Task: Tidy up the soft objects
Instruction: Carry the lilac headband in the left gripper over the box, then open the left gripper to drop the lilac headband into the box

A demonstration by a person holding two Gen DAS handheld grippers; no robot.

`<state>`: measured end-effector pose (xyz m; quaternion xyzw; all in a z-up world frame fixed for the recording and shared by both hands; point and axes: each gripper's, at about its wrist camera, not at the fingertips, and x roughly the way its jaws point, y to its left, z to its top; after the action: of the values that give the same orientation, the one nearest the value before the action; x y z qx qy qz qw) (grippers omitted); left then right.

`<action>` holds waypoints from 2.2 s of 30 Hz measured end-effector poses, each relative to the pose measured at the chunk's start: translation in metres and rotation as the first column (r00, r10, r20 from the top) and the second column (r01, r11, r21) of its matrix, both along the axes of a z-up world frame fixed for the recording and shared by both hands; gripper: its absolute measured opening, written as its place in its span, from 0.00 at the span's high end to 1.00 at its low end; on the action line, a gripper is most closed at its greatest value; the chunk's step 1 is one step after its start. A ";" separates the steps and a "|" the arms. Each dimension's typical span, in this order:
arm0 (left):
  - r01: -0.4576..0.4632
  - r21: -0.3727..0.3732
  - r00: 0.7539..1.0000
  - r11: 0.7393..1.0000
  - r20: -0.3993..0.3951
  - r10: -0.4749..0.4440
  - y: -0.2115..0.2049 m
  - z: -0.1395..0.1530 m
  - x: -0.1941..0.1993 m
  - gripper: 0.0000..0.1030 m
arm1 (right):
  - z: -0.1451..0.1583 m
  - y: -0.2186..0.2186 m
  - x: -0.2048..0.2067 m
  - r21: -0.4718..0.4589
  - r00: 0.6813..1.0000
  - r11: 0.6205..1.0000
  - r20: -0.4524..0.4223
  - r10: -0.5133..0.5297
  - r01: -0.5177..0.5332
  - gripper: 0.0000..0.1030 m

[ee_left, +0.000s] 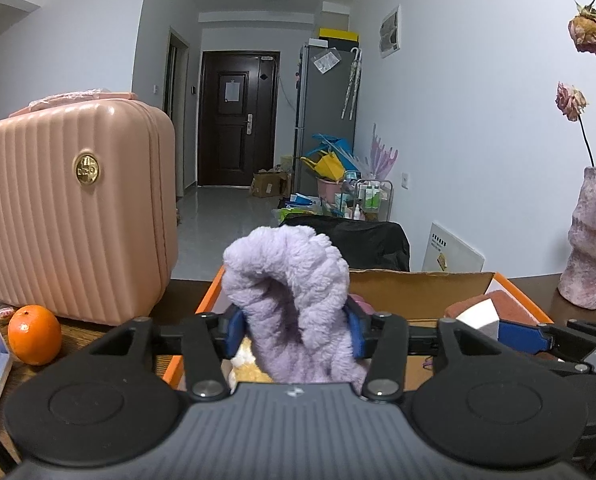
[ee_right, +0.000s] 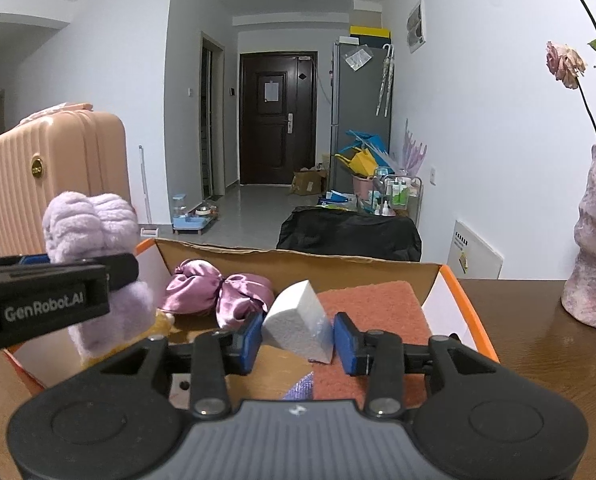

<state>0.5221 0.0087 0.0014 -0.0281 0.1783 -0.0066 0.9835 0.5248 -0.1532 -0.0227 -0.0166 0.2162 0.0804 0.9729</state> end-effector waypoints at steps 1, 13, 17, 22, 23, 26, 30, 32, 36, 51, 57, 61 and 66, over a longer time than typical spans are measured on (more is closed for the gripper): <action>-0.001 -0.006 1.000 1.000 0.001 0.001 0.001 0.001 -0.001 0.46 | 0.002 0.000 0.000 -0.004 1.000 1.000 0.001 -0.001 0.001 0.57; -0.092 -0.005 0.993 0.996 0.068 0.092 0.006 0.012 -0.015 0.00 | 0.005 0.000 -0.008 -0.014 0.997 0.998 0.055 -0.055 0.056 0.06; -0.097 0.000 0.993 0.995 0.065 0.097 0.006 0.012 -0.016 0.00 | 0.006 -0.001 -0.009 -0.010 0.997 0.998 0.057 -0.060 0.061 0.05; -0.100 -0.003 0.993 0.995 0.062 0.100 0.004 0.013 -0.018 0.00 | 0.007 -0.003 -0.009 -0.007 0.996 0.998 0.064 -0.064 0.064 0.01; -0.102 -0.005 0.993 0.995 0.063 0.102 0.004 0.014 -0.018 0.00 | 0.007 -0.003 -0.010 -0.007 0.996 0.998 0.066 -0.064 0.064 0.01; -0.107 -0.010 0.992 0.994 0.060 0.107 0.005 0.014 -0.021 0.00 | 0.008 -0.002 -0.014 -0.008 0.995 0.998 0.075 -0.065 0.066 0.00; -0.110 -0.013 0.992 0.994 0.060 0.110 0.005 0.015 -0.023 0.00 | 0.008 -0.001 -0.018 -0.019 0.994 0.998 0.085 -0.066 0.068 0.00; -0.110 -0.011 0.992 0.994 0.063 0.111 0.005 0.015 -0.026 0.00 | 0.008 -0.001 -0.021 -0.023 0.994 0.997 0.087 -0.067 0.069 0.00; -0.114 -0.007 0.991 0.993 0.065 0.115 0.005 0.014 -0.032 0.00 | 0.008 -0.004 -0.029 -0.022 0.993 0.997 0.093 -0.068 0.070 0.00; -0.136 -0.004 0.989 0.991 0.051 0.136 0.011 0.007 -0.061 0.00 | 0.010 -0.014 -0.065 -0.018 0.989 0.997 0.129 -0.073 0.076 0.00; -0.139 -0.003 0.989 0.990 0.044 0.139 0.013 0.006 -0.072 0.00 | 0.008 -0.017 -0.080 -0.021 0.989 0.997 0.131 -0.067 0.070 0.00; -0.138 0.001 0.990 0.990 0.041 0.138 0.015 0.005 -0.079 0.00 | 0.007 -0.019 -0.091 -0.019 0.989 0.998 0.132 -0.062 0.065 0.00; -0.135 0.005 0.990 0.991 0.033 0.135 0.014 0.004 -0.088 0.00 | 0.006 -0.025 -0.103 -0.015 0.989 0.998 0.131 -0.065 0.067 0.00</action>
<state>0.4339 0.0229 0.0055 -0.0363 0.1598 0.0602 0.9846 0.4215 -0.1779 -0.0164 -0.0239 0.1534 0.0449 0.9868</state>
